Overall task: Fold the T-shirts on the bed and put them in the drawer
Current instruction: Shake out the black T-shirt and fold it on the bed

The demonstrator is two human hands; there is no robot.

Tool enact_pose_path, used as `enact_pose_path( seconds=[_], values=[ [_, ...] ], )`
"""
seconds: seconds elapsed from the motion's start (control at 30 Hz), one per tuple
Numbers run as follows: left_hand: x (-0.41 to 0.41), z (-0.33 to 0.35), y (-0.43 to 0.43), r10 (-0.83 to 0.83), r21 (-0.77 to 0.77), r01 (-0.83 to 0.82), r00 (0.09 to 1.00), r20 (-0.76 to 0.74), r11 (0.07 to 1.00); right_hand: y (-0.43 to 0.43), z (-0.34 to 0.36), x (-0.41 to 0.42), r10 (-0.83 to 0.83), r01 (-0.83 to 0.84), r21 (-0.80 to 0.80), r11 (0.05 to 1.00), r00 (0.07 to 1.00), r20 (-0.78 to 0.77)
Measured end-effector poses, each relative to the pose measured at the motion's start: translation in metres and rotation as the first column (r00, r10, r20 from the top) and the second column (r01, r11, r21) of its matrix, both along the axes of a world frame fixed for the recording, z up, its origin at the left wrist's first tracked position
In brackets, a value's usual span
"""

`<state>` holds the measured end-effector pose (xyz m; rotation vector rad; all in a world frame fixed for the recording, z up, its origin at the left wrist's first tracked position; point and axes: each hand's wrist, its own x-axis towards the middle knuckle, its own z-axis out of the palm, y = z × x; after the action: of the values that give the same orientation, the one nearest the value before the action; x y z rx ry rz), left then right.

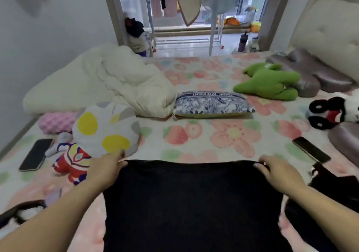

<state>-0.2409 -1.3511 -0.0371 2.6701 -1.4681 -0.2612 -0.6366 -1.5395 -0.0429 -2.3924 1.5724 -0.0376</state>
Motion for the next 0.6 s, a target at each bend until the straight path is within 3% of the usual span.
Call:
enact_pose_path(
  seconds=[0.1, 0.17, 0.27, 0.4, 0.5, 0.6],
  values=[
    [-0.02, -0.092, -0.016, 0.156, -0.001, -0.156, 0.988, -0.001, 0.988, -0.008, -0.078, 0.026, -0.263, 0.266, -0.044, 0.963, 0.962, 0.072],
    [-0.042, -0.152, -0.002, 0.173, -0.057, -0.175, 0.984, -0.037, 0.983, 0.012, -0.128, 0.037, -0.311, 0.322, -0.043, 0.946, 0.936, 0.163],
    [-0.085, -0.218, 0.04, 0.096, 0.023, -0.095, 0.993, -0.071, 0.995, 0.07, -0.196, 0.049, -0.132, 0.145, -0.053, 0.988, 0.971, 0.198],
    [-0.124, -0.257, 0.081, 0.095, 0.12, -0.082, 0.991, -0.099, 0.989, 0.122, -0.245, 0.034, 0.012, -0.014, 0.017, 1.0, 0.994, 0.107],
    [-0.115, -0.258, 0.071, 0.219, -0.083, -0.242, 0.951, -0.218, 0.967, 0.112, -0.251, 0.02, -0.024, 0.036, -0.063, 0.997, 0.983, 0.185],
    [-0.076, -0.25, 0.031, 0.402, -0.284, -0.549, 0.803, -0.439, 0.786, 0.059, -0.244, 0.016, -0.38, 0.403, 0.009, 0.915, 0.854, 0.355]
  ],
)
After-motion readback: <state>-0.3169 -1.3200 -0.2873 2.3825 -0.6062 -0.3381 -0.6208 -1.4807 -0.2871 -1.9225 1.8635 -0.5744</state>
